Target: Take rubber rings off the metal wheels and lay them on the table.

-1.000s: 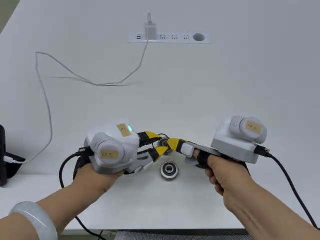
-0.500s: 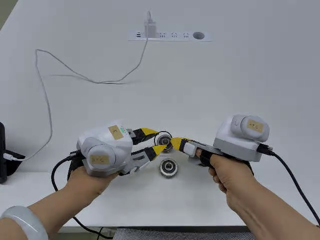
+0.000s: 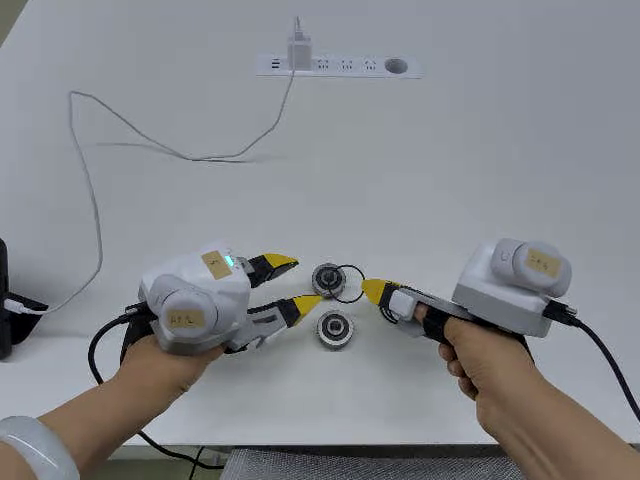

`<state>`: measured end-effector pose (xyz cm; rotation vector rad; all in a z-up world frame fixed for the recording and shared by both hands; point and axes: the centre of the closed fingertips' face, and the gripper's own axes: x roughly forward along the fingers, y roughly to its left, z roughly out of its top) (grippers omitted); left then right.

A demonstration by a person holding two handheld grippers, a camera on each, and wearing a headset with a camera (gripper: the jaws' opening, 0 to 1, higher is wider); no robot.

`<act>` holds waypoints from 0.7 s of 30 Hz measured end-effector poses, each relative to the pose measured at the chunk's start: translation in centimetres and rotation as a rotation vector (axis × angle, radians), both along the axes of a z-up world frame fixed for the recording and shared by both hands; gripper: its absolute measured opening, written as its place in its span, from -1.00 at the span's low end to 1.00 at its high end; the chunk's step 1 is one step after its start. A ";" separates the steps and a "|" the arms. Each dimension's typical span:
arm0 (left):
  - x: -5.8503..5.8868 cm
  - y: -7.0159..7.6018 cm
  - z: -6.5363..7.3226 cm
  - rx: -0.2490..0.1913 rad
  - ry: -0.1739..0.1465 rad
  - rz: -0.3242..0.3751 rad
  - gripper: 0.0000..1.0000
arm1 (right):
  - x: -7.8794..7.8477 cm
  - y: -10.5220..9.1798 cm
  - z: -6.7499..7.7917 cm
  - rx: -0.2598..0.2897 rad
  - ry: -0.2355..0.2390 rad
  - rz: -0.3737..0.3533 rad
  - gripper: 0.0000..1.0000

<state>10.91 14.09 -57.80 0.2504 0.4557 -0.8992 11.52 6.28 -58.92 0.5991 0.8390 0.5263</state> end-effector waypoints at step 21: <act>-1.0 1.5 -0.2 -0.008 0.023 0.043 -0.19 | -0.8 -5.2 -1.1 -0.079 0.032 -0.070 -0.96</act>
